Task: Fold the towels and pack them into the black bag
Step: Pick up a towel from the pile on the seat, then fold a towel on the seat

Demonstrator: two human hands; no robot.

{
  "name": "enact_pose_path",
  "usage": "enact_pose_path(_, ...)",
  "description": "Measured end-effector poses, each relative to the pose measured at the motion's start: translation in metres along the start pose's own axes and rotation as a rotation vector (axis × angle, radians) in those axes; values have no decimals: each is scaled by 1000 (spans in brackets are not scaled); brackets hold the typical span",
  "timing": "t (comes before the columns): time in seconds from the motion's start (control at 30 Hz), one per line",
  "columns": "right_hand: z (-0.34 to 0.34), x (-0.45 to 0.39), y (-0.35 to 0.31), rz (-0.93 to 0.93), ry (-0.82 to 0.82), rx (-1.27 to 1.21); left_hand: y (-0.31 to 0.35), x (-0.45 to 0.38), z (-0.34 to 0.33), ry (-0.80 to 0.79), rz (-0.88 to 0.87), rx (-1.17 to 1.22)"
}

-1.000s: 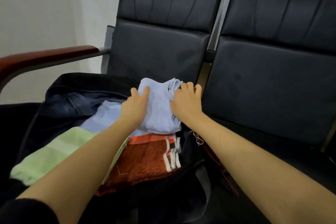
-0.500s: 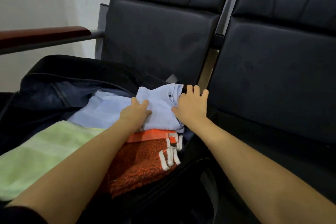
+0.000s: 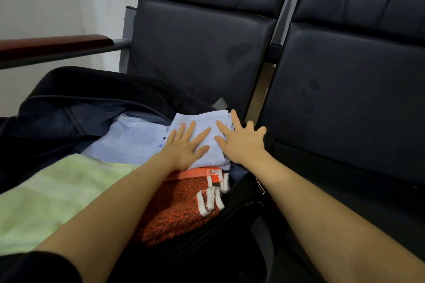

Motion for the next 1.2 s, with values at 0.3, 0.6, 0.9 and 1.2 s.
enact_pose_path(0.3, 33, 20, 13, 21, 239, -383, 22, 11, 47, 119, 53, 90)
enact_pose_path(0.6, 71, 129, 81, -148, 452, -699, 130, 89, 136, 426, -64, 371)
enact_pose_path(0.9, 42, 296, 221, -387, 487, -644, 334, 155, 101, 192, -306, 565)
enact_pose_path(1.2, -23, 451, 373, -760, 458, -598, 533, 200, 33, -72, -434, 791)
Point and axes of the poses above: each hand's wrist, its own x-axis away from the middle knuckle, its own z-axis out of the back of the hand, y = z × x, the point moved 8 cm from there along -x, towards the middle knuckle, and after that the axes turned 5 degrees about z, right-handed, at the moved point
